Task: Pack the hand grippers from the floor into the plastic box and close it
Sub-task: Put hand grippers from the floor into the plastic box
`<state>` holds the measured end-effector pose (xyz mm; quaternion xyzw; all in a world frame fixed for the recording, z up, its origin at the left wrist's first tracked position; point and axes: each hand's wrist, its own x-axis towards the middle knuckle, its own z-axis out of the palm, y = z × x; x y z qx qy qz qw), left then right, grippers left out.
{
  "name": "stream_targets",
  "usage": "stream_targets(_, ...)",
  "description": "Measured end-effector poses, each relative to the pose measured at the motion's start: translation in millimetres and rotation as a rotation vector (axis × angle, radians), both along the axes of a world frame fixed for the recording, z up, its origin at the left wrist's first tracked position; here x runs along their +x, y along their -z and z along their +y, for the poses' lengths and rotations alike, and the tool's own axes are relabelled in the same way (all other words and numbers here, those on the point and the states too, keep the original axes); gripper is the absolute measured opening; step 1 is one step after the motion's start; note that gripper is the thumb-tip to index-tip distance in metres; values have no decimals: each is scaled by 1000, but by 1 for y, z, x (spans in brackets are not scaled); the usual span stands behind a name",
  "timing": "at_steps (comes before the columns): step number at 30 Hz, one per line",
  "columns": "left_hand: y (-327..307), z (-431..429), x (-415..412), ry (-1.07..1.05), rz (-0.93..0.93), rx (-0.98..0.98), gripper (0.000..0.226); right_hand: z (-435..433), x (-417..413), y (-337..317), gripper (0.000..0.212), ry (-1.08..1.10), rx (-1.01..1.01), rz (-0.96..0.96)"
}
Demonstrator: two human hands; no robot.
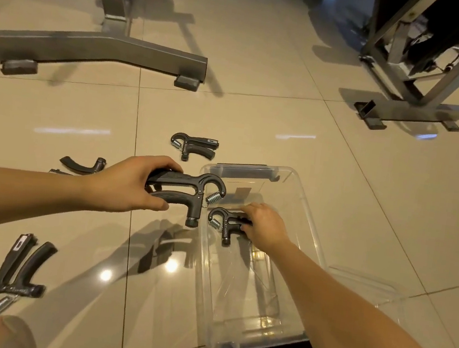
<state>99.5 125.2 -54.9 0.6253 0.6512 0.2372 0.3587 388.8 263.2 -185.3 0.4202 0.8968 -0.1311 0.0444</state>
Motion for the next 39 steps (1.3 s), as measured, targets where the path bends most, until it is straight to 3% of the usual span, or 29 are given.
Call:
stream_targets(4,-11,3,12,5,-25,27,54,-15,-7,-59,25,180,-56,295)
stream_targets(6,-20,6,19,-6,-36,71,56,-23,-19,-102,20,335,-264,586)
stream_targets(9,-37,9,30,-62,-82,161,57,-35,-31,-160,30,544,-662,990)
stream_targets(14,-58,6,49,-96,-162,214,56,-44,-39,-193,17,640,-662,1203)
stream_targets(16,-62,3,53,-77,-162,160,52,-43,-36,-201,9,576,-625,1189)
stream_targets(22,-87,10,48,-39,-155,150,44,-49,-33,-214,19,135,-580,815)
stream_targets(29,-89,15,46,29,-49,111,29,-51,-45,-205,21,182,-575,855)
stream_targets(34,-75,14,37,-193,-126,99,26,-56,-44,-183,37,327,18,699)
stream_targets(39,-69,14,37,-346,-365,14,20,-71,-45,-160,70,163,62,477)
